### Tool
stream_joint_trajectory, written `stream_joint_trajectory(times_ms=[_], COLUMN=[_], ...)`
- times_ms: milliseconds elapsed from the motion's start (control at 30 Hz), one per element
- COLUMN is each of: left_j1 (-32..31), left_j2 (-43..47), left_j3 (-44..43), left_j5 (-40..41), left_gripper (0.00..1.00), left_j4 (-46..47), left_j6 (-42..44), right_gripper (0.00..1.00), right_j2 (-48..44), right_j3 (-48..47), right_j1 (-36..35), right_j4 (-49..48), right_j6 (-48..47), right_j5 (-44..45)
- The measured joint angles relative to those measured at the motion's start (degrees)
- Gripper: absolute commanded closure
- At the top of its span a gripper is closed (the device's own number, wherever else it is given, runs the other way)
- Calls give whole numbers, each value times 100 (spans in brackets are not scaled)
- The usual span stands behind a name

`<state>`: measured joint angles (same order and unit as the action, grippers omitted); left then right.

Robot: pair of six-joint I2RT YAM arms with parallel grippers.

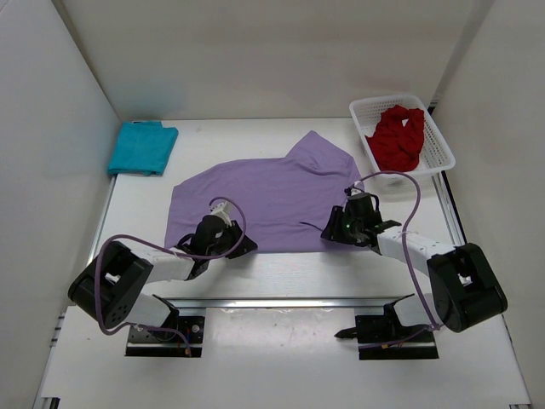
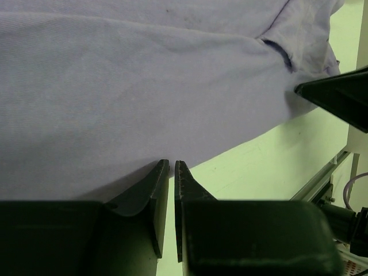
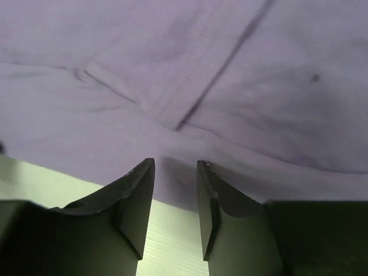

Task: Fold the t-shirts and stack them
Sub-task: Fold the flattened tshirt in 1/3 of the way

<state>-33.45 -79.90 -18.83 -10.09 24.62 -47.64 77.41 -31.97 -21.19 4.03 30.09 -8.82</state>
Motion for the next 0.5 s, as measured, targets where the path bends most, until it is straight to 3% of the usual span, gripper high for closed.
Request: stream_joint_trajectory(times_ms=[167, 500], left_j1=[-55, -20], left_j2=[-11, -15], left_j3=[-2, -2], left_j5=[0, 0], left_gripper=[78, 79], left_j4=[59, 122], left_j6=[-26, -50], right_gripper=[71, 71], right_j2=[46, 442], right_j3=[50, 48], right_j1=[96, 251], right_j4=[-564, -859], right_j6=[177, 297], right_j5=[-367, -413])
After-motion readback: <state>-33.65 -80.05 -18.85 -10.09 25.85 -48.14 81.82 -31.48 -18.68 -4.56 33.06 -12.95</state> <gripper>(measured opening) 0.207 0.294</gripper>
